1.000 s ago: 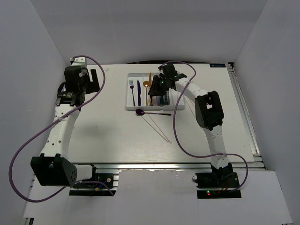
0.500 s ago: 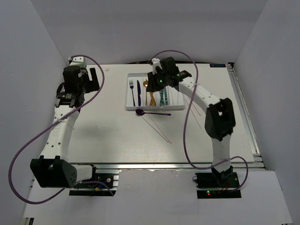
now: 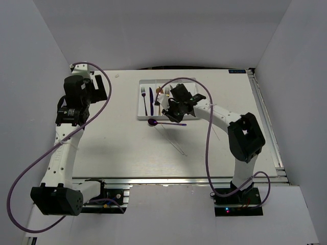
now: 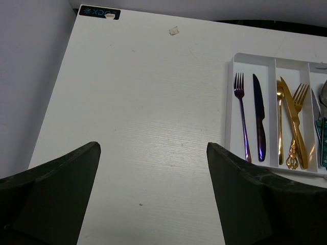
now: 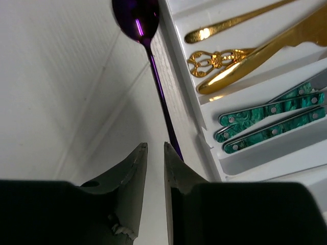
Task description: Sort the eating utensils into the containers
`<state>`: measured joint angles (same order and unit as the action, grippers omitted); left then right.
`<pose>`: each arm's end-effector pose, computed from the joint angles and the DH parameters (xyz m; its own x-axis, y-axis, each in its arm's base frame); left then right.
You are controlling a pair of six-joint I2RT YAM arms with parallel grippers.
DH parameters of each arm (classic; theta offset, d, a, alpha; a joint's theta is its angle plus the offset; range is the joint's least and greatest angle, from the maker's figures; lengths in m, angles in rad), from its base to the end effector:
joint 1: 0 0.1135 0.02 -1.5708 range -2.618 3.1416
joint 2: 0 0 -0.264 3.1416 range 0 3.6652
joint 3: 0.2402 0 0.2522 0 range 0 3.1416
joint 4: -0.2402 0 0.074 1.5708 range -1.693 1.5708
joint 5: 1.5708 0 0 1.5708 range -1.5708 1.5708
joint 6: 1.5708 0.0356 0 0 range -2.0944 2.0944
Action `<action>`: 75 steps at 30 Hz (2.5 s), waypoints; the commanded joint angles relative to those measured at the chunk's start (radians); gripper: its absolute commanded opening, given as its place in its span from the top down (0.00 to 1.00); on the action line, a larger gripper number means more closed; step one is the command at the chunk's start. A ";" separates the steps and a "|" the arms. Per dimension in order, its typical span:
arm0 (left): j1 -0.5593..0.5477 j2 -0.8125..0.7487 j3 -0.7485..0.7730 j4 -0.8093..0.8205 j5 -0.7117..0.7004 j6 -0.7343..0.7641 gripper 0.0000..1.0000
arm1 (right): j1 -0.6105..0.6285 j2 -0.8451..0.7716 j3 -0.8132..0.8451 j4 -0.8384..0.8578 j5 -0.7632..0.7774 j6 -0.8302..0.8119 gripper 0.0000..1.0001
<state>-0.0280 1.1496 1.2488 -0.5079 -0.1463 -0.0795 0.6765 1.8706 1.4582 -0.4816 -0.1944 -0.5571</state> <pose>0.2501 -0.0018 0.3950 -0.3876 -0.0677 -0.9193 -0.1372 0.9904 -0.0151 0.3190 0.2650 0.2376 -0.1413 -0.7787 -0.6112 -0.9229 0.3271 -0.2033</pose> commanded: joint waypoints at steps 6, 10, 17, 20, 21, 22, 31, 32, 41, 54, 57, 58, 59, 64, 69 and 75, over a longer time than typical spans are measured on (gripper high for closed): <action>0.005 -0.031 -0.009 0.000 -0.007 -0.003 0.03 | 0.003 0.082 0.071 0.014 0.049 -0.110 0.70; 0.005 -0.039 -0.022 0.000 -0.013 0.001 0.03 | 0.005 0.096 0.059 0.012 0.020 -0.142 0.70; 0.005 -0.034 -0.022 -0.001 -0.012 -0.011 0.03 | 0.005 0.125 0.041 0.031 -0.017 -0.168 0.69; 0.005 -0.028 -0.020 -0.003 -0.012 -0.019 0.03 | 0.005 0.142 0.045 0.043 -0.027 -0.170 0.70; 0.005 -0.027 -0.019 -0.003 -0.013 -0.019 0.03 | 0.003 0.150 0.051 0.041 -0.028 -0.170 0.70; 0.005 -0.027 -0.019 -0.003 -0.015 -0.019 0.03 | 0.005 0.157 0.057 0.041 -0.028 -0.171 0.70; 0.005 -0.021 -0.026 -0.003 -0.022 -0.017 0.03 | 0.003 0.206 0.076 0.090 -0.014 -0.164 0.69; 0.005 -0.021 -0.028 -0.003 -0.024 -0.017 0.03 | 0.005 0.211 0.077 0.092 -0.011 -0.161 0.69; 0.005 -0.011 -0.031 -0.003 -0.032 -0.008 0.03 | -0.003 0.243 0.108 0.060 -0.049 -0.171 0.52; 0.005 -0.008 -0.051 0.009 -0.026 -0.012 0.03 | 0.003 0.134 0.047 0.047 -0.134 -0.228 0.56; 0.005 -0.008 -0.055 0.009 -0.022 -0.031 0.03 | 0.008 0.134 0.050 0.060 -0.131 -0.224 0.56; 0.005 -0.013 -0.058 0.008 -0.021 -0.035 0.03 | 0.006 0.142 0.065 0.073 -0.126 -0.215 0.57; 0.005 -0.017 -0.061 -0.003 -0.016 -0.043 0.05 | 0.008 0.150 0.074 0.072 -0.126 -0.213 0.58; 0.005 -0.118 -0.187 -0.058 0.241 -0.282 0.20 | 0.008 0.116 0.062 0.110 -0.108 -0.182 0.60; 0.005 -0.183 -0.428 0.035 0.585 -0.495 0.43 | -0.008 0.013 0.002 0.169 -0.053 -0.049 0.59; -0.061 -0.091 -0.583 0.239 0.576 -0.589 0.49 | -0.084 -0.129 -0.056 0.192 -0.028 0.094 0.56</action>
<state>-0.0444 1.0328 0.6769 -0.4175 0.3737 -0.5724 0.6407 1.8175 1.4178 -0.3462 -0.2432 -0.5705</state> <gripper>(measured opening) 0.515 0.434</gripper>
